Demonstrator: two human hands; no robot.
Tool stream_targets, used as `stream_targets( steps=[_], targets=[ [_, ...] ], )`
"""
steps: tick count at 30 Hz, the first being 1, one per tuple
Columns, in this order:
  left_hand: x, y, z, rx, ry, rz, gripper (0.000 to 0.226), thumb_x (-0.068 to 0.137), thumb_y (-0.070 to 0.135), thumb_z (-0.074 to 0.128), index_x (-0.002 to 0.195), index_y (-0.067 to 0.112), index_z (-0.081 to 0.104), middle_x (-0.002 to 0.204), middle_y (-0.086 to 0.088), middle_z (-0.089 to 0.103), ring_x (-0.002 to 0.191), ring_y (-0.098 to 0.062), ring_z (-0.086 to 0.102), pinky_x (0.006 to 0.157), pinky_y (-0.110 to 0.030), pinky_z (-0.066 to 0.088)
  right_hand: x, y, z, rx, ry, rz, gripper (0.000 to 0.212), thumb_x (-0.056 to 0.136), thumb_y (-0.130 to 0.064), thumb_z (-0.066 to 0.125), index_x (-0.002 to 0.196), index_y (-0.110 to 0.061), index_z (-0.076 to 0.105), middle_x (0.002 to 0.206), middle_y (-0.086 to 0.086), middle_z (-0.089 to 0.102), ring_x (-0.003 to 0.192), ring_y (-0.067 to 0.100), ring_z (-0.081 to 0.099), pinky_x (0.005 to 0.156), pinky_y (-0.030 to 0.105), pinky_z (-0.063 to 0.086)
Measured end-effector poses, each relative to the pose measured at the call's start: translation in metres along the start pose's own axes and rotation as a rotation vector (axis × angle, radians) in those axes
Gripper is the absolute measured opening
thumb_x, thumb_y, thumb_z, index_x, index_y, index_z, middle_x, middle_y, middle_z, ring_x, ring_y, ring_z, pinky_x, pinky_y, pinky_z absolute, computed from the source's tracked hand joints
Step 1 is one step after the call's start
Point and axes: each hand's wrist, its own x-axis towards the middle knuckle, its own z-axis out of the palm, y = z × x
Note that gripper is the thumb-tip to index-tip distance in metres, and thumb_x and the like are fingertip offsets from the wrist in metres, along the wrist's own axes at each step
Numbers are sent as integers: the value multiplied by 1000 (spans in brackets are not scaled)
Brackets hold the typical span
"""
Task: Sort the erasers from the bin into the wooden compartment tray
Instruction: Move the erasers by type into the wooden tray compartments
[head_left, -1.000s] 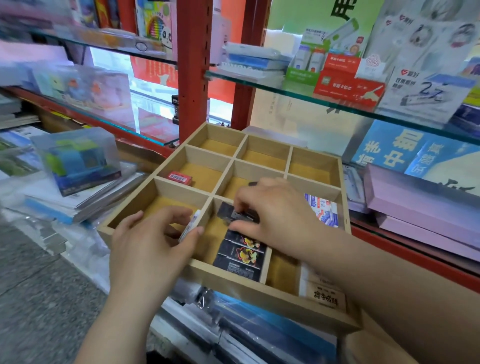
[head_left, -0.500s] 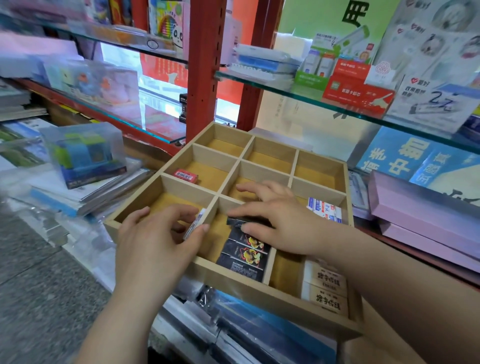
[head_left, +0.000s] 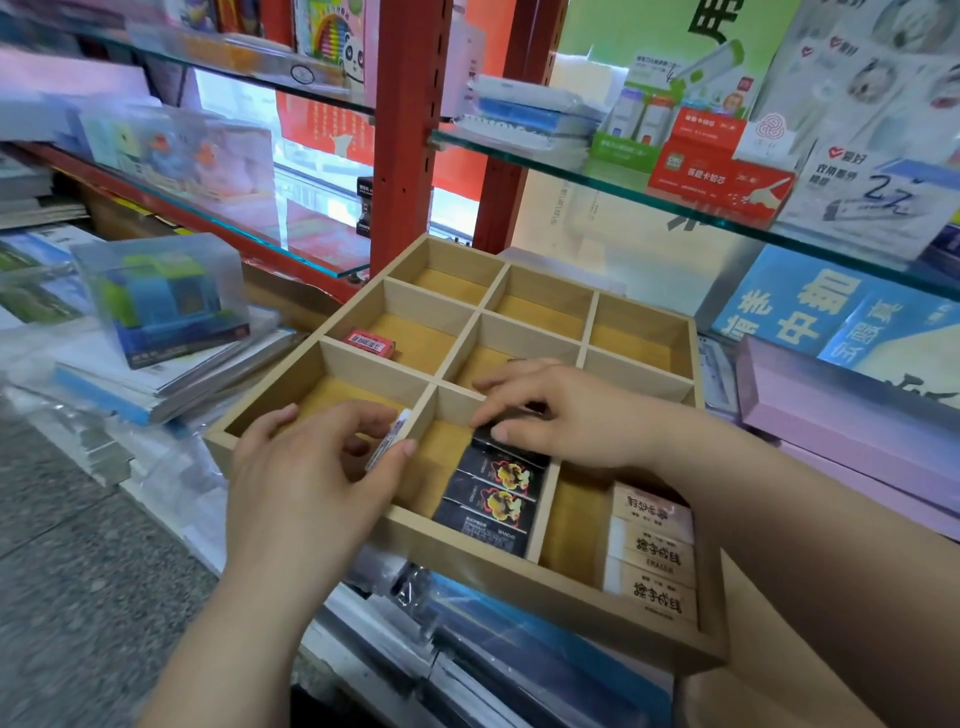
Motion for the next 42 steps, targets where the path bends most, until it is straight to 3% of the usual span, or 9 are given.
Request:
stream_targets(
  steps=[4, 8, 11, 15, 20, 25, 30, 36, 42],
  targets=[
    [0, -1, 0, 11, 18, 12, 22, 67, 58, 35, 76, 44, 50, 55, 28, 46, 66, 19, 40, 85, -11, 15, 0, 12, -15, 291, 374, 151, 26, 90, -9, 50, 110, -18, 62, 100, -15, 57, 84, 2, 53, 70, 4, 43],
    [0, -1, 1, 10, 36, 15, 23, 69, 56, 37, 77, 41, 52, 55, 29, 45, 66, 18, 40, 85, -12, 16, 10, 22, -20, -171, 323, 298, 26, 91, -25, 50, 114, -21, 60, 104, 2, 60, 105, 17, 49, 91, 29, 36],
    [0, -1, 1, 3, 37, 17, 21, 70, 55, 38, 78, 41, 52, 55, 29, 46, 66, 17, 42, 85, -12, 17, 23, 15, -10, -585, 240, 286, 32, 89, -40, 48, 114, -24, 59, 104, 6, 60, 109, 24, 39, 84, 32, 26],
    [-1, -2, 1, -1, 43, 34, 23, 71, 53, 39, 78, 39, 55, 55, 28, 45, 65, 17, 42, 85, -12, 17, 32, 15, -8, -675, 260, 338, 33, 85, -39, 53, 113, -22, 58, 107, 4, 62, 109, 24, 42, 85, 34, 25],
    [-1, -3, 0, -8, 40, 43, 35, 71, 52, 40, 80, 28, 66, 55, 28, 44, 66, 16, 42, 85, -12, 18, 27, 19, -9, -284, 356, 293, 43, 84, -25, 60, 126, -22, 49, 96, -4, 63, 103, 18, 50, 91, 33, 34],
    [-1, -2, 0, -5, 26, 17, 39, 70, 55, 38, 81, 30, 65, 58, 28, 46, 69, 18, 41, 86, -11, 15, -12, -15, -15, 433, 375, 160, 34, 79, -15, 66, 109, -28, 55, 70, -9, 59, 58, -3, 54, 60, 11, 47],
    [-1, 0, -1, 0, 13, -5, 28, 73, 51, 48, 80, 30, 64, 59, 29, 46, 69, 18, 41, 86, -11, 15, -33, -33, 19, -16, 79, 47, 35, 80, -33, 64, 114, -34, 56, 83, -14, 57, 83, -3, 43, 76, 15, 28],
    [0, 3, -3, 45, -22, -34, 38, 72, 49, 46, 93, 26, 66, 64, 21, 54, 71, 2, 54, 91, -14, 14, -47, -35, 31, -220, 164, -53, 36, 86, -49, 49, 119, -36, 57, 113, -16, 59, 100, 4, 35, 85, 25, 20],
    [9, 9, -10, 214, -183, -76, 40, 91, 53, 33, 124, 35, 47, 110, 11, 66, 114, -8, 50, 94, -19, 11, -62, -5, 35, -166, 487, 92, 55, 77, -56, 26, 118, -37, 56, 121, -25, 42, 115, -2, 21, 100, 22, 7]
  ],
)
